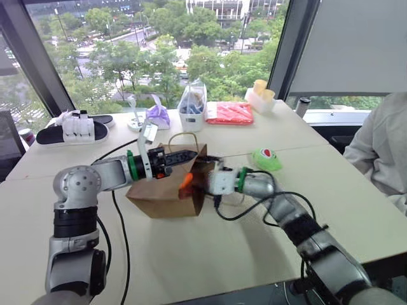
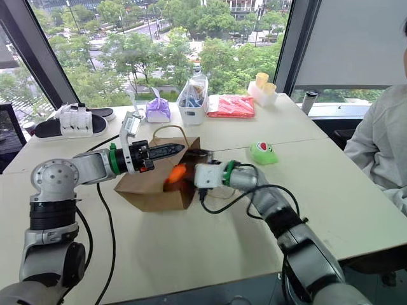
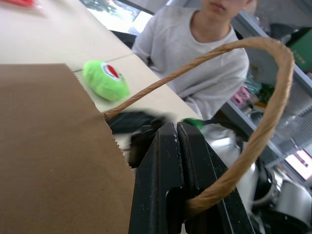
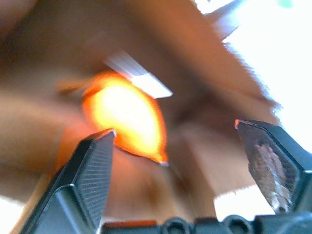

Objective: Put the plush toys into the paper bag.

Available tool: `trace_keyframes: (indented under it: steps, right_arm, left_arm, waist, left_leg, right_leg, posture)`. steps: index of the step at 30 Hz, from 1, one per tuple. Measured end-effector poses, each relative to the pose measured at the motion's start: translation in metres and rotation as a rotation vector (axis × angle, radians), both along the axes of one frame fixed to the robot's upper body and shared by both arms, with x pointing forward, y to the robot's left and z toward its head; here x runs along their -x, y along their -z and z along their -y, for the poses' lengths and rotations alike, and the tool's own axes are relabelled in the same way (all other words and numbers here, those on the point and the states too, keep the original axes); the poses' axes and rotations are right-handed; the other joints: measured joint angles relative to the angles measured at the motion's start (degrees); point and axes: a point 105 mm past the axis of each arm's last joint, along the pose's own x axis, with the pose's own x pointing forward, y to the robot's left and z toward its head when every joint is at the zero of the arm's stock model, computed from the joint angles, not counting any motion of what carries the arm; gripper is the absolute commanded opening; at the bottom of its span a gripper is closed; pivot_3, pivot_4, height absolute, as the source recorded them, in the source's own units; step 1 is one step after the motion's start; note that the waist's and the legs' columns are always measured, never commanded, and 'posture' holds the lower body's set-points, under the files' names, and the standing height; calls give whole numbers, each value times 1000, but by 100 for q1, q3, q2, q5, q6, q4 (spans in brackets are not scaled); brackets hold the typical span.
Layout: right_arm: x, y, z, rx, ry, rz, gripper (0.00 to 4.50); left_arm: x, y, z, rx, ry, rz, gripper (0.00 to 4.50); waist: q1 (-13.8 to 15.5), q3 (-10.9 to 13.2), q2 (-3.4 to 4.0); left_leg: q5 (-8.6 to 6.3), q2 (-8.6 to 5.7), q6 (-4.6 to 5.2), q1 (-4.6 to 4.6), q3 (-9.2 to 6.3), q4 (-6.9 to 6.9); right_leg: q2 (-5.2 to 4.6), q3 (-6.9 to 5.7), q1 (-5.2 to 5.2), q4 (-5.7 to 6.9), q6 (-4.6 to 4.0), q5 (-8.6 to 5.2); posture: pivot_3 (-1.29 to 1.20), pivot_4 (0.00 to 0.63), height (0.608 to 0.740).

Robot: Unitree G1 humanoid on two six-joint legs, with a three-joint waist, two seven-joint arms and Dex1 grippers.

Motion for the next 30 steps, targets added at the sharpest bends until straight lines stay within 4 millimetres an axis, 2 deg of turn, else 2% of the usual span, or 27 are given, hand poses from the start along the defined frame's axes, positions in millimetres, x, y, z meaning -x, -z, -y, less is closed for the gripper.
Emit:
trace_keyframes:
  steps: [2, 3, 5, 8, 10, 12, 14, 18, 19, 20, 26, 27, 28, 30]
  right_arm:
    - [-3, -18, 37, -175, 110, -83, 4394]
    - [-6, -25, 48, -237, 153, -105, 4394]
    - [-20, -31, 78, -356, 302, -150, 4394]
    - [-46, -11, 114, -389, 547, -231, 4394]
    - [-65, 16, 132, -329, 709, -299, 4394]
    - [-76, 38, 138, -285, 794, -365, 4394]
    - [-86, 51, 137, -254, 841, -429, 4394]
    - [-97, 57, 135, -181, 908, -466, 4394]
    - [-99, 58, 137, -160, 931, -460, 3892]
    - [-99, 59, 139, -142, 948, -452, 3587]
    - [-99, 63, 143, -91, 973, -408, 689]
    - [-99, 62, 143, -89, 974, -399, 324]
    - [-99, 62, 144, -81, 976, -389, 105]
    - [-99, 59, 148, -68, 980, -365, 105]
  left_arm:
    - [0, -1, -2, 3, -4, 8, 0]
    - [0, -1, -1, 5, -2, 8, 0]
    - [1, 0, 3, 11, 13, 5, 0]
    - [3, 2, 7, 17, 27, 2, 0]
    - [5, 7, 11, 20, 39, -6, 0]
    - [6, 10, 13, 21, 45, -15, 0]
    - [8, 11, 13, 20, 47, -13, 0]
    - [9, 11, 15, 24, 46, -13, 0]
    - [9, 11, 15, 25, 46, -13, 0]
    - [9, 10, 15, 25, 45, -13, 0]
    - [9, 9, 15, 27, 37, -13, 0]
    - [9, 8, 15, 29, 36, -12, 0]
    - [9, 8, 15, 28, 34, -11, 0]
    - [10, 8, 15, 26, 33, -11, 0]
  waist:
    - [40, 0, 0]
    - [42, 0, 0]
    - [54, -1, -1]
    - [67, -1, -1]
    - [63, -1, -1]
    - [55, -1, -1]
    - [15, -1, -1]
    - [-48, -2, -3]
    - [-52, -2, -3]
    - [-55, -3, -4]
    - [-77, -3, -4]
    - [-78, -3, -4]
    - [-77, -3, -4]
    - [-74, -3, -4]
  left_leg:
    - [-2, -1, 3, 5, 11, 5]
    - [-2, 2, 4, 11, 20, 5]
    - [-1, 8, 2, 21, 27, 4]
    - [3, 14, -2, 23, 34, 3]
    - [3, 15, -3, 20, 38, 2]
    - [3, 15, -3, 13, 40, 0]
    - [3, 15, -3, 7, 40, -4]
    - [2, 12, 0, 6, 38, -4]
    - [1, 12, 0, 6, 37, -3]
    - [1, 11, 0, 6, 37, -3]
    - [1, 12, 0, 9, 38, -1]
    - [1, 12, 0, 9, 38, -1]
    - [1, 12, -1, 9, 38, -1]
    - [1, 12, -1, 8, 38, 0]
  right_leg:
    - [-2, 2, 4, -3, 0, 1]
    - [-2, 2, 4, -2, -1, 1]
    - [2, 2, 8, 3, -6, 4]
    - [8, 4, 8, 4, -16, 9]
    - [8, 6, 2, 4, -17, 10]
    - [7, 7, -6, 3, -16, 10]
    - [4, 8, -13, 0, -16, 11]
    - [1, 7, -9, -3, -16, 11]
    - [1, 7, -9, -4, -16, 11]
    - [1, 7, -8, -4, -16, 11]
    - [3, 7, -8, -1, -15, 11]
    - [3, 7, -8, -1, -15, 11]
    - [3, 7, -8, 0, -15, 11]
    - [3, 7, -8, 0, -15, 11]
  posture:
    - [0, 150, 740]
    - [0, 150, 740]
    - [0, 150, 740]
    - [0, 150, 740]
    - [0, 150, 740]
    - [0, 150, 740]
    - [0, 150, 740]
    - [0, 150, 740]
    - [0, 150, 740]
    - [0, 150, 740]
    - [0, 150, 740]
    - [0, 150, 740]
    - [0, 150, 740]
    - [0, 150, 740]
